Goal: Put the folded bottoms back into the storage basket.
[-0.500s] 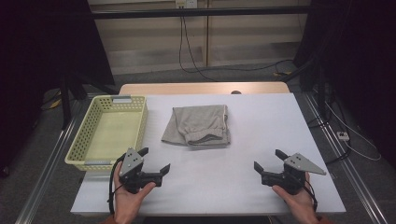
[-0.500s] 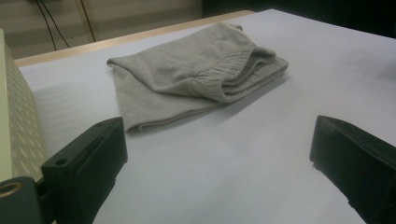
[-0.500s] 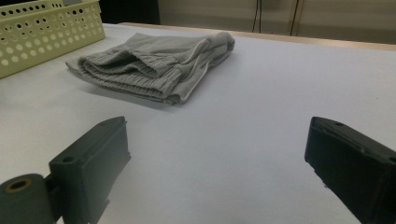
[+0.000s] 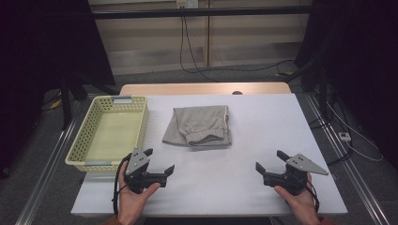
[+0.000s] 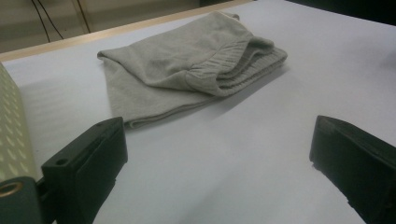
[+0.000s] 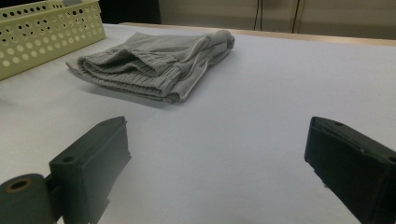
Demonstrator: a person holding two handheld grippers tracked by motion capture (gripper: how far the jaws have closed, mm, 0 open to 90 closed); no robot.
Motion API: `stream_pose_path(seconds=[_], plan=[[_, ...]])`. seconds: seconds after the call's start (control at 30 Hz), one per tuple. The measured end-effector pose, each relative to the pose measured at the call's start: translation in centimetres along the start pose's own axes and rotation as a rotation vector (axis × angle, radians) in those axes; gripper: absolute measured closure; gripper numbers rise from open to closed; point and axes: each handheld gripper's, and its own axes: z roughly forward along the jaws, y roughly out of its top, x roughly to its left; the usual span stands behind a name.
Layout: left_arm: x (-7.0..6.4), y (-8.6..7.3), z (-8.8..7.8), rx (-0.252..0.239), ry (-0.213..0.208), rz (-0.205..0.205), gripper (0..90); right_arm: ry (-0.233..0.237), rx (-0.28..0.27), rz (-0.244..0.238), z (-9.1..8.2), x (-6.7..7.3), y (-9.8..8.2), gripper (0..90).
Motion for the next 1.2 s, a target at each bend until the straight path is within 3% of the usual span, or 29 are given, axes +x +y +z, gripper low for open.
stream_pose_path(seconds=[0.47, 0.77, 1.2], plan=[[-0.3, 0.5, 0.5, 0.007, -0.016, -0.011, 4.1, 0.005, 0.004, -0.002, 0.0, 0.1, 0.0, 6.4], [-0.4, 1.1, 1.0, 0.028, -0.021, 0.015, 4.2, -0.005, 0.005, -0.009, 0.2, 0.2, 0.0, 6.4], [-0.3, 2.4, 1.7, 0.014, -0.031, 0.007, 4.4, -0.004, 0.004, -0.006, 0.2, 0.2, 0.1, 6.4]])
